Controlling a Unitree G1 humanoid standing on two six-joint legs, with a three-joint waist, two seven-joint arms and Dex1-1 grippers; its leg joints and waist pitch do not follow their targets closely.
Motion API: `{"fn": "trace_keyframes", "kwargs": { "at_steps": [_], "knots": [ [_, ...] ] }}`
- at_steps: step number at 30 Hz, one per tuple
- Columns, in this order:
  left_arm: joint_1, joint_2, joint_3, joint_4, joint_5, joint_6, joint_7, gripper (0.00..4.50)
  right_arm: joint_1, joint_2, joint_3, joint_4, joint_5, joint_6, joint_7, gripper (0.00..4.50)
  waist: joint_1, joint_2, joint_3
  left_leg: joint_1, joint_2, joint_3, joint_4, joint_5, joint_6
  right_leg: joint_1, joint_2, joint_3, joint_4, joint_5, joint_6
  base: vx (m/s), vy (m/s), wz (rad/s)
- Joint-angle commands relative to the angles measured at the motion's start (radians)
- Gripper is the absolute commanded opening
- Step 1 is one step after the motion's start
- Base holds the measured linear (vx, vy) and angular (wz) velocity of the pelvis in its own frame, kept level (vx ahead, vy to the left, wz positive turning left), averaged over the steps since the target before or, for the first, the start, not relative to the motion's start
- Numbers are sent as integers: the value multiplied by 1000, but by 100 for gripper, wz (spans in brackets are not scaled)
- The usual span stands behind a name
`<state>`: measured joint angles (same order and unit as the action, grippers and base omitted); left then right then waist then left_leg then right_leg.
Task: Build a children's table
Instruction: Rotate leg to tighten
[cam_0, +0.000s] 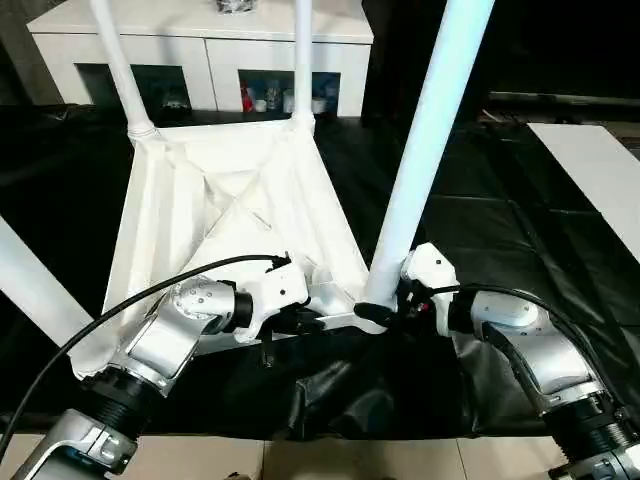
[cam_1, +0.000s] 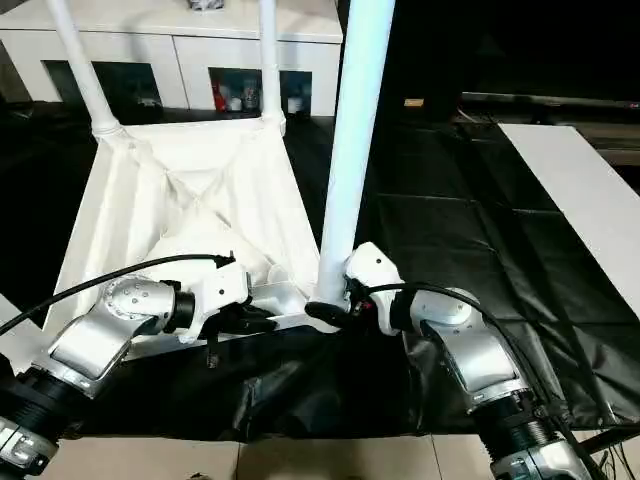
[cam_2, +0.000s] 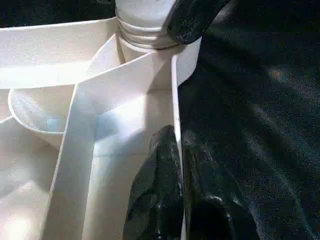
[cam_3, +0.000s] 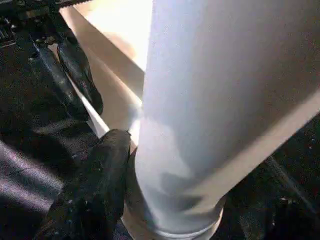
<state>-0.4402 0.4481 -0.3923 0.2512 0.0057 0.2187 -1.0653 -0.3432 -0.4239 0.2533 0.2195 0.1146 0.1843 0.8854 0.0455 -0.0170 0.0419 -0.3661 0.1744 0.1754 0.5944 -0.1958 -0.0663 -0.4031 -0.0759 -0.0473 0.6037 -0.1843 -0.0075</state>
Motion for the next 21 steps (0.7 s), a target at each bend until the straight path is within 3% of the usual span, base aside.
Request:
{"fn": "trace_keyframes", "kwargs": {
  "at_steps": [1,7,8,13,16,18,19,20,21],
  "knots": [
    [-4,8,-21,-8,14,-6,-27,0,5,-25,9,34,-29,19,1,254,1,-2,-52,6,53,-13,-75,-191,56,49,-63,44,-66,-181,-217,0,0,0],
    [6,20,-24,-14,14,1,-34,0,21,-20,9,31,-26,34,-1,250,0,-2,-54,5,52,-13,-73,-177,62,51,-61,43,-62,-149,-226,0,0,0],
    [6,20,-23,-10,16,0,-30,0,19,-13,5,40,-28,37,-14,249,0,2,-54,6,52,-14,-74,-179,61,51,-62,43,-62,-152,-227,0,0,0],
    [-1,3,-24,15,32,3,5,0,0,34,-27,88,-41,52,-118,238,-6,-2,-50,7,52,-14,-78,-223,43,47,-61,43,-69,-220,-216,0,0,0],
    [-32,-50,-20,79,66,36,102,0,-31,118,-78,150,-54,83,-293,238,-16,-2,-43,10,48,-17,-82,-293,9,39,-62,42,-83,-370,-175,0,0,0],
    [-82,-134,5,159,75,82,223,0,-68,210,-124,222,-63,122,-479,237,-24,-4,-42,13,43,-24,-84,-340,-22,36,-62,39,-93,-474,-138,0,0,0],
    [-106,-167,15,192,80,94,274,0,-82,239,-131,251,-74,130,-541,237,-25,-6,-41,14,42,-24,-83,-348,-25,33,-63,39,-96,-497,-128,0,0,0],
    [-113,-177,18,202,81,97,289,0,-86,247,-133,259,-77,132,-559,237,-27,-1,-42,20,40,-26,-81,-368,-33,26,-63,38,-101,-533,-113,0,0,0],
    [-160,-233,34,267,95,116,386,0,-111,301,-143,308,-82,140,-644,236,-28,-4,-43,21,38,-27,-80,-380,-35,24,-63,36,-106,-553,-100,0,0,0]
  ]
}}
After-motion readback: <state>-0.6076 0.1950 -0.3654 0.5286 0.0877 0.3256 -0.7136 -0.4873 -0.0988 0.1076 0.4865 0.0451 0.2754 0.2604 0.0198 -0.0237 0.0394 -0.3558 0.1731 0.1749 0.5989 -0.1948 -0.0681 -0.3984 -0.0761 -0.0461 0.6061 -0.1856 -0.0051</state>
